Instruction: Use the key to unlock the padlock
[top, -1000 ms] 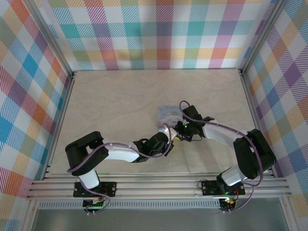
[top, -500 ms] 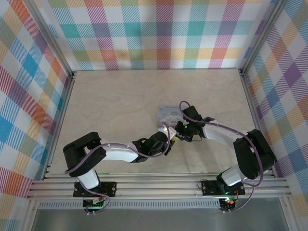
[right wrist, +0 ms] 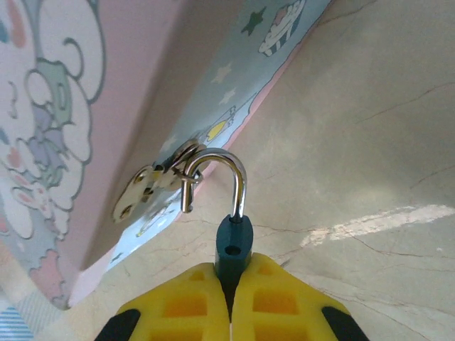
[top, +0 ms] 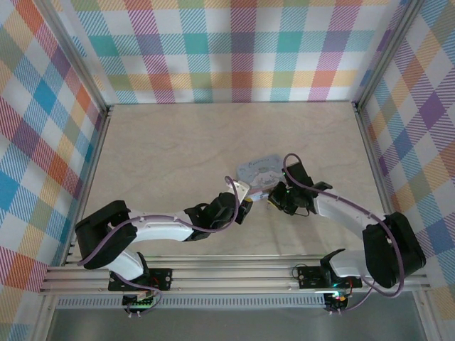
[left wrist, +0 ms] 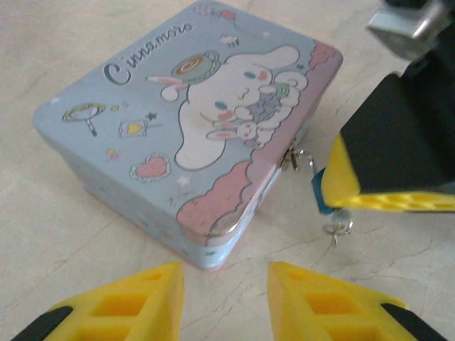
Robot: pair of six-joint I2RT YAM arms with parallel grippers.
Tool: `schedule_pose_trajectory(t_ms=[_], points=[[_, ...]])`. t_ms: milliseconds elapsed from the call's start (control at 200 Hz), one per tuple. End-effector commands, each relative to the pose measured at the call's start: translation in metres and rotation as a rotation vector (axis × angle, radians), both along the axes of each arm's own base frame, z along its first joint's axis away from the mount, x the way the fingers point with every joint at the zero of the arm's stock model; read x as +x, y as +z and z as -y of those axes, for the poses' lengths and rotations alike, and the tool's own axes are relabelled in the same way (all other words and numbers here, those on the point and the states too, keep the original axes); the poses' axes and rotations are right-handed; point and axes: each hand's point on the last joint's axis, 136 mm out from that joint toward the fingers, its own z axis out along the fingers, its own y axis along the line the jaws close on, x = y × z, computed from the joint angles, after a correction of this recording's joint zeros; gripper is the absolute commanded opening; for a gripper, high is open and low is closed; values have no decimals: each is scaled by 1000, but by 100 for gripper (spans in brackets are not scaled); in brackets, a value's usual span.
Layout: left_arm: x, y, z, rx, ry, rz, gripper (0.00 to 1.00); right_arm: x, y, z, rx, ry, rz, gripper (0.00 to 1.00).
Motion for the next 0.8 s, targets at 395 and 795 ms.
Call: schedule_pose_trajectory(t_ms=[395,795], points=[[-1,3,-26,1,66,4,36,18,-4,5,-9,-110,17,0],[0,14,-33,10,87,9,37,50,22,19,-72,-168,164,0]])
